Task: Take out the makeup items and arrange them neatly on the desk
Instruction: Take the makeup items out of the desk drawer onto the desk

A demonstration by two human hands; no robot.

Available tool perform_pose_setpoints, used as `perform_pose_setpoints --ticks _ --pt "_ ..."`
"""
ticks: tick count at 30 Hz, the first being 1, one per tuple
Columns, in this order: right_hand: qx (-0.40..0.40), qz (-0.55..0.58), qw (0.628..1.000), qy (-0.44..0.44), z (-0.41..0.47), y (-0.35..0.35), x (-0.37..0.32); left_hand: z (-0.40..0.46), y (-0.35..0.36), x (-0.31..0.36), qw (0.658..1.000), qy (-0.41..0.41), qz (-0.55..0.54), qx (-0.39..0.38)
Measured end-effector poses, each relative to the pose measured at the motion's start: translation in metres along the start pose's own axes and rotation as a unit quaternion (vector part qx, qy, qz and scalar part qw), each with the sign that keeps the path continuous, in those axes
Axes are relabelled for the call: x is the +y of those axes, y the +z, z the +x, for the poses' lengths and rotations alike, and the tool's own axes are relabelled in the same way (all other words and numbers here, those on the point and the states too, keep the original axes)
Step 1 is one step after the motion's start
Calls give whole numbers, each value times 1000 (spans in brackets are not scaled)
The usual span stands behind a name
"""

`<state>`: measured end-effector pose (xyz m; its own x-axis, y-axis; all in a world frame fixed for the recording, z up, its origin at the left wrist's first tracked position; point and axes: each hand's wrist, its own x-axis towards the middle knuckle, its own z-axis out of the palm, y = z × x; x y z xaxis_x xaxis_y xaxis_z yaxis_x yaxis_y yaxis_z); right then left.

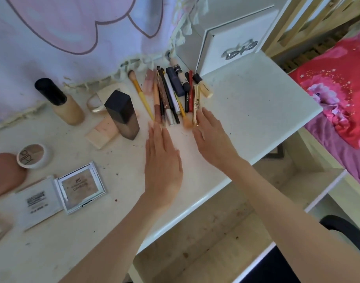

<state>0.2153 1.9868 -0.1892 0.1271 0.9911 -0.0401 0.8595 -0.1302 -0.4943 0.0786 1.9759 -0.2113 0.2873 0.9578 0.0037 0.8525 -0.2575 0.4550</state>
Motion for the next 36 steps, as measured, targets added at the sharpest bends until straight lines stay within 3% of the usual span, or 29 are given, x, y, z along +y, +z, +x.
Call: perform_pose_setpoints --ticks 3,12,16,23,26,30,33,36 --pt "-46 -51 998 9 -8 9 9 16 2 -8 1000 26 13 2" --pt "-23 -46 998 20 -13 16 17 27 -1 -6 999 39 -27 -3" --pt "-35 -128 991 15 -33 15 27 5 -1 -2 999 48 -21 7" --pt "-74 -166 983 20 -94 0 50 -67 11 24 982 91 138 -90" --pt "-72 -134 988 26 -128 -11 69 -81 14 39 979 98 144 -106" --pt "-107 -162 975 105 -152 -24 114 -98 33 67 960 228 104 -124" --pt "-147 -185 958 165 -155 -30 150 -115 64 83 936 284 89 -191" --pt "-162 -182 954 175 -145 -31 181 -113 102 85 913 291 146 -246"
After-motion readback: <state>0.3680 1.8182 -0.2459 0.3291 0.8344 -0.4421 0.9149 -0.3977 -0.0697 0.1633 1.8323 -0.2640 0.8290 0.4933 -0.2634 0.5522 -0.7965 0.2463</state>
